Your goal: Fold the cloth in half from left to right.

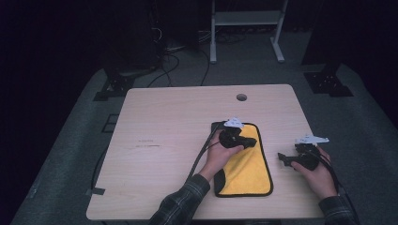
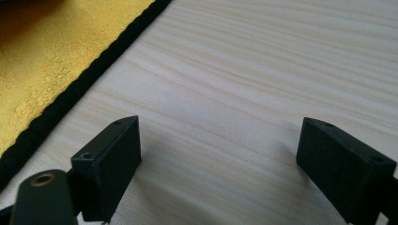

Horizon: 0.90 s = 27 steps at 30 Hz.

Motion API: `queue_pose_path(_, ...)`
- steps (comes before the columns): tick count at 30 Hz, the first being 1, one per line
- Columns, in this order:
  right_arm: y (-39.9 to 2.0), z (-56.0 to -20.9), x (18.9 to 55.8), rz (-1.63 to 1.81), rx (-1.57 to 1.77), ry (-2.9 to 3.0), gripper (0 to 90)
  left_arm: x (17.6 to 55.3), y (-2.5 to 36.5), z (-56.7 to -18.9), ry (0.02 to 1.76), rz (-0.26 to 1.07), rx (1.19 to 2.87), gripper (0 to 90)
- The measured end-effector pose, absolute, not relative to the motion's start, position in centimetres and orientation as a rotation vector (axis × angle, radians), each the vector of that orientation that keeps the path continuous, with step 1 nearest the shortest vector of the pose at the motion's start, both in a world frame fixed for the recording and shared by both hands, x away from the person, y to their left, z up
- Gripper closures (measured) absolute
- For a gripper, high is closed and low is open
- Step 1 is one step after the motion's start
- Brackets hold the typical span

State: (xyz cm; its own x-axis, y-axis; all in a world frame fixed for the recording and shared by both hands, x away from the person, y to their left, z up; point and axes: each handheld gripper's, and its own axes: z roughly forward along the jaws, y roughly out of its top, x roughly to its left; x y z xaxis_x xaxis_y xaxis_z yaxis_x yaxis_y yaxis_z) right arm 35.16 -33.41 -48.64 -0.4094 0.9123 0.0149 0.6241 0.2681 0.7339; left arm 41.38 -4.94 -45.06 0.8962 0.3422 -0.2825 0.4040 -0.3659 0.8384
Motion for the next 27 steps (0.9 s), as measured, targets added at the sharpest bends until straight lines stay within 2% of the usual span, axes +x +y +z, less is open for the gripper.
queue_pose_path(20,-33.4,-48.6,35.2,0.946,1.385,2.136,13.0,41.9,-7.9,-47.4,0.565,-0.111,2.123,83.5)
queue_pose_path(23,-33.4,-48.6,35.2,0.946,1.385,2.137,13.0,41.8,-8.3,-47.5,0.555,-0.109,2.139,79.8)
queue_pose_path(27,-33.4,-48.6,35.2,0.946,1.385,2.137,13.0,41.7,-8.0,-46.8,0.542,-0.110,2.100,69.2)
